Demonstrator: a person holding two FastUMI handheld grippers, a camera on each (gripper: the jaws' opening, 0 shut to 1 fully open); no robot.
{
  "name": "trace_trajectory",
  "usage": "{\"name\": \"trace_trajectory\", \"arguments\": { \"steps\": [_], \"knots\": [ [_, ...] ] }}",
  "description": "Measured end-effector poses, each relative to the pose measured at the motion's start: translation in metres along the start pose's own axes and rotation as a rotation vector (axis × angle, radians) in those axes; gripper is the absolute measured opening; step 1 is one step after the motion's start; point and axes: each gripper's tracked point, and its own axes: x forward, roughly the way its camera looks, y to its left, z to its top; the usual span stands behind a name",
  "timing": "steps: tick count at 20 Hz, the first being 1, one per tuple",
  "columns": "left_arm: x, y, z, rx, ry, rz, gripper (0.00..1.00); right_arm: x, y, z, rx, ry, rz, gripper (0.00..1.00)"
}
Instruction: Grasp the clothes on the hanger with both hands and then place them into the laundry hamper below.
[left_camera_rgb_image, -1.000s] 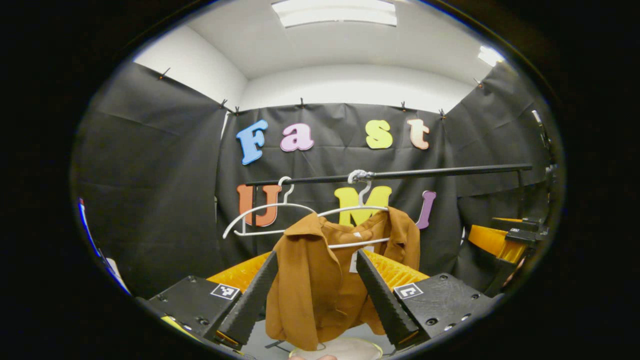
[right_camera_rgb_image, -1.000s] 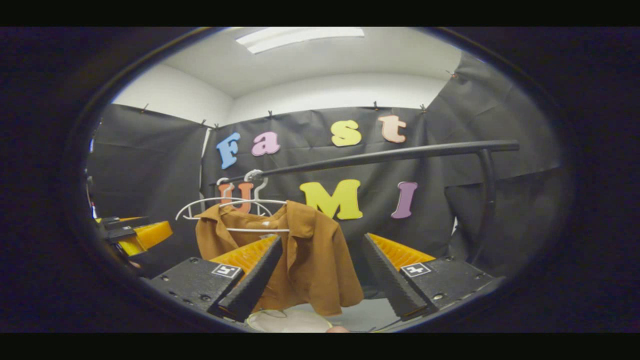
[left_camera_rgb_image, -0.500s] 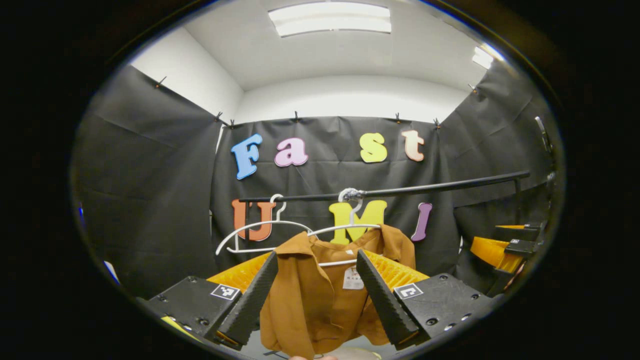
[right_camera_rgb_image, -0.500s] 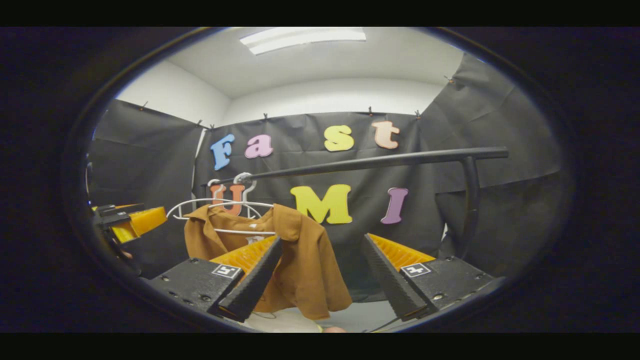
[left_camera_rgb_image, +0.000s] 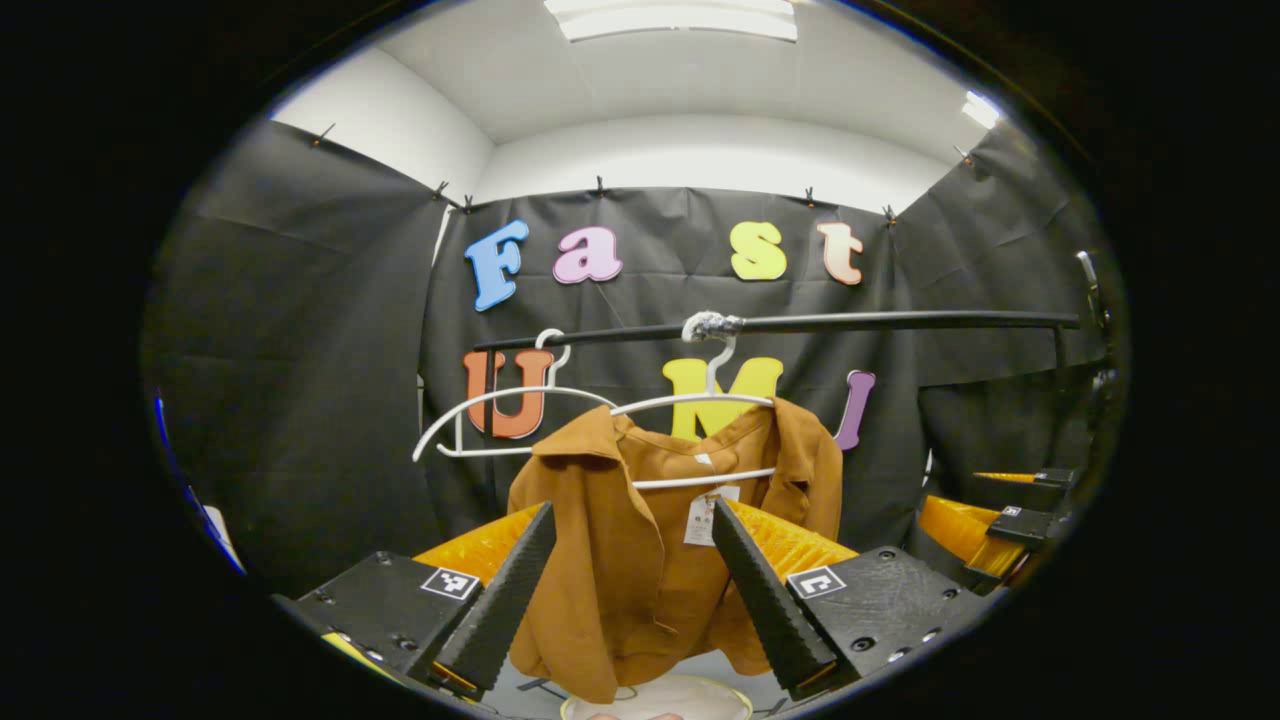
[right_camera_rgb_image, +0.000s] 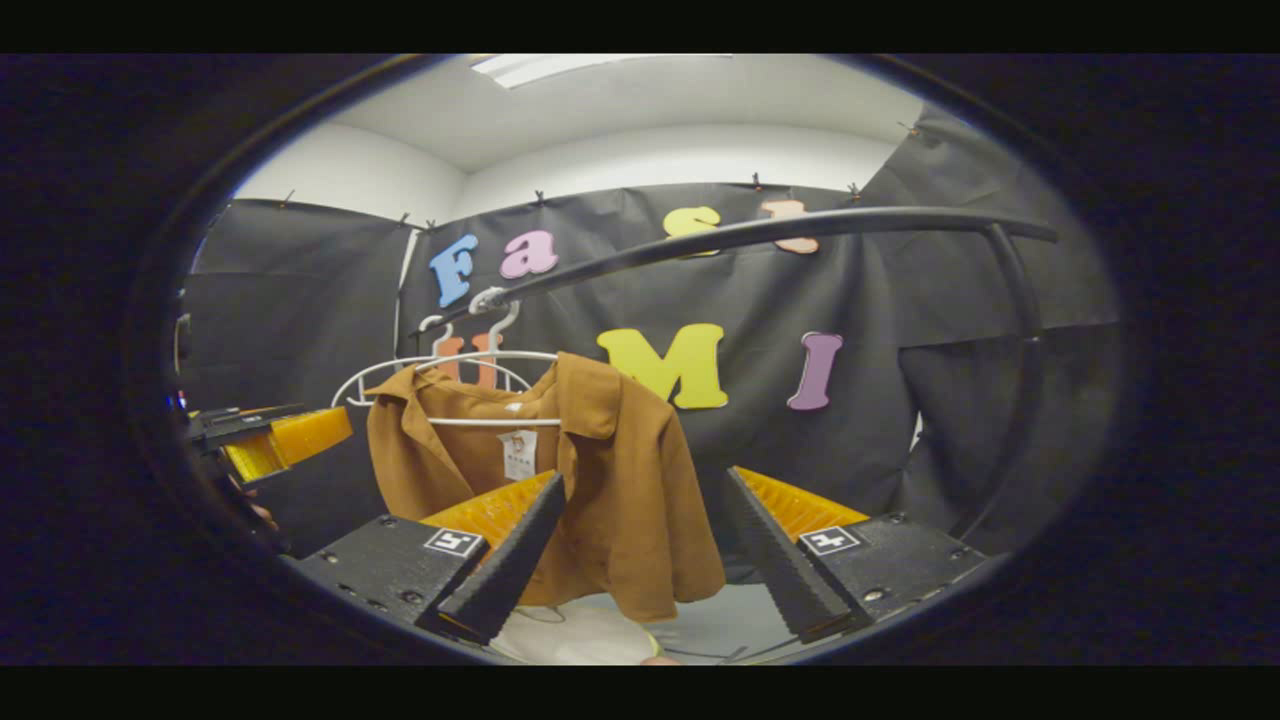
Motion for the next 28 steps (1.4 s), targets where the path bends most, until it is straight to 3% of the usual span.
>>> {"name": "trace_trajectory", "arguments": {
  "steps": [3,5,6,8,9,13,14,15,19,24,25,26,28],
  "knots": [
    [0.010,-0.003,-0.012,-0.011,0.038,-0.003,0.96,0.025,0.008,-0.018,0.005,0.044,0.018,1.00],
    [0.017,-0.005,-0.021,-0.021,0.058,-0.008,1.00,0.040,0.013,-0.028,0.012,0.070,0.038,0.99],
    [0.021,-0.005,-0.026,-0.026,0.063,-0.010,0.96,0.047,0.018,-0.033,0.018,0.080,0.053,0.98],
    [0.029,-0.002,-0.039,-0.026,0.094,-0.002,1.00,0.061,0.026,-0.047,0.022,0.114,0.083,0.98],
    [0.031,0.000,-0.043,-0.029,0.107,0.002,0.96,0.069,0.033,-0.051,0.031,0.121,0.105,0.97],
    [0.050,0.001,-0.050,-0.069,0.115,0.008,1.00,0.102,0.060,-0.047,0.075,0.113,0.183,0.95],
    [0.054,0.002,-0.051,-0.078,0.124,0.017,0.96,0.110,0.067,-0.046,0.089,0.115,0.201,0.92],
    [0.057,0.003,-0.053,-0.087,0.128,0.021,1.00,0.116,0.071,-0.047,0.106,0.115,0.212,0.90],
    [0.077,0.012,-0.064,-0.125,0.160,0.068,1.00,0.145,0.075,-0.051,0.217,0.123,0.196,0.84],
    [0.098,0.021,-0.075,-0.167,0.191,0.113,0.94,0.178,0.077,-0.054,0.336,0.174,0.183,0.86],
    [0.100,0.023,-0.076,-0.166,0.197,0.123,1.00,0.182,0.080,-0.051,0.360,0.174,0.188,0.82],
    [0.103,0.024,-0.075,-0.171,0.191,0.129,0.95,0.186,0.080,-0.048,0.380,0.172,0.187,0.83],
    [0.109,0.027,-0.074,-0.185,0.181,0.141,1.00,0.196,0.079,-0.042,0.424,0.166,0.177,0.82]
  ]
}}
